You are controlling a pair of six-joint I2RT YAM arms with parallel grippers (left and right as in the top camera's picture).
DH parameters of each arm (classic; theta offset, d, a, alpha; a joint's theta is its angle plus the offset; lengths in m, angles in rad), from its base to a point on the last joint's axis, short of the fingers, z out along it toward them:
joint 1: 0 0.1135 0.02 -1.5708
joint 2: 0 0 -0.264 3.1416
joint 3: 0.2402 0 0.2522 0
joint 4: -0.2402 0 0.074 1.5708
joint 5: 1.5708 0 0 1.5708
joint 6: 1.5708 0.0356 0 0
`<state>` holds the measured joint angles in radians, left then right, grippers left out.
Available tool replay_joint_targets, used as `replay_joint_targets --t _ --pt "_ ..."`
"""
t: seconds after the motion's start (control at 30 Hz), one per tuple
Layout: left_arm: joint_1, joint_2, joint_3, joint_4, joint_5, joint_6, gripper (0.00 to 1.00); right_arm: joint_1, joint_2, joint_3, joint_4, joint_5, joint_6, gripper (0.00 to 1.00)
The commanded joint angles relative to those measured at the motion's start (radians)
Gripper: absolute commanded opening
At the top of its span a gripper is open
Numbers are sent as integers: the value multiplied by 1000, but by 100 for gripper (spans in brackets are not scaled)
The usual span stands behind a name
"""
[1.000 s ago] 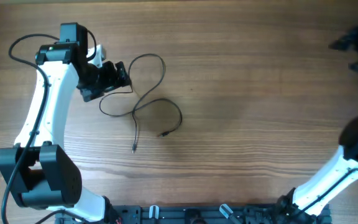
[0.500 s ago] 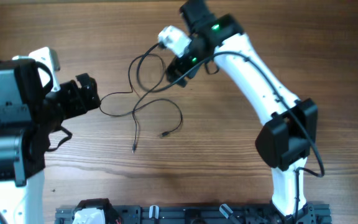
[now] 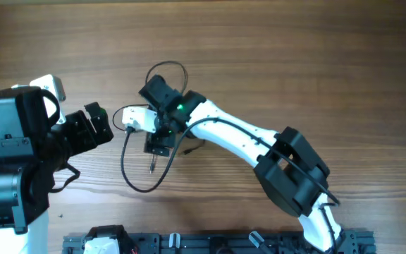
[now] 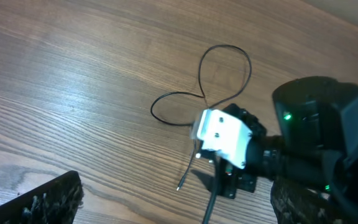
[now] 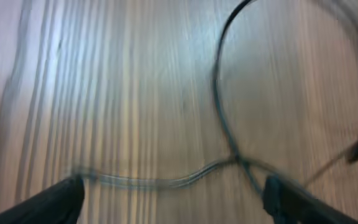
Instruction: Untangle cables
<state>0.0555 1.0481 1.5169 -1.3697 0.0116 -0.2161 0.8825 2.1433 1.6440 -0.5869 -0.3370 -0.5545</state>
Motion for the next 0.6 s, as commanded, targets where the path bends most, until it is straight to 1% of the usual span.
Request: replay_joint_targets --t 0.0,0.03,0.07,0.1,0.13,0.2,0.23,0.27,0.33,0.37,0.4,0.43,0.57 --pt "8 2 8 -5 -13 -9 98 -1 26 -44 139 126 375 92" --pt "8 2 8 -8 -13 -9 98 -1 26 -60 181 230 581 85" --pt "8 2 8 -8 -13 -9 98 -1 26 -67 184 328 802 79" --pt "8 2 8 -8 -13 -9 98 -1 26 -74 175 377 953 77" --pt "8 2 8 -8 -13 -9 98 -1 26 -81 176 389 1038 79" --pt "8 2 8 -8 -13 -9 98 -1 27 -97 186 390 1112 78" --pt "8 2 8 -8 -13 -9 98 -1 27 -103 197 390 1105 78" --pt "8 2 8 -8 -13 -9 98 -1 31 -113 215 390 1062 79" --pt "8 2 8 -8 -13 -9 99 -1 44 -117 227 388 948 79" --pt "8 2 8 -8 -13 -9 99 -1 58 -117 228 375 877 82" --pt "8 2 8 -8 -12 -9 99 -1 73 -117 227 341 805 82" --pt "8 2 8 -9 -8 -9 99 -1 85 -117 216 317 765 82" --pt "8 2 8 -13 -8 -9 99 -1 139 -117 180 313 761 82"
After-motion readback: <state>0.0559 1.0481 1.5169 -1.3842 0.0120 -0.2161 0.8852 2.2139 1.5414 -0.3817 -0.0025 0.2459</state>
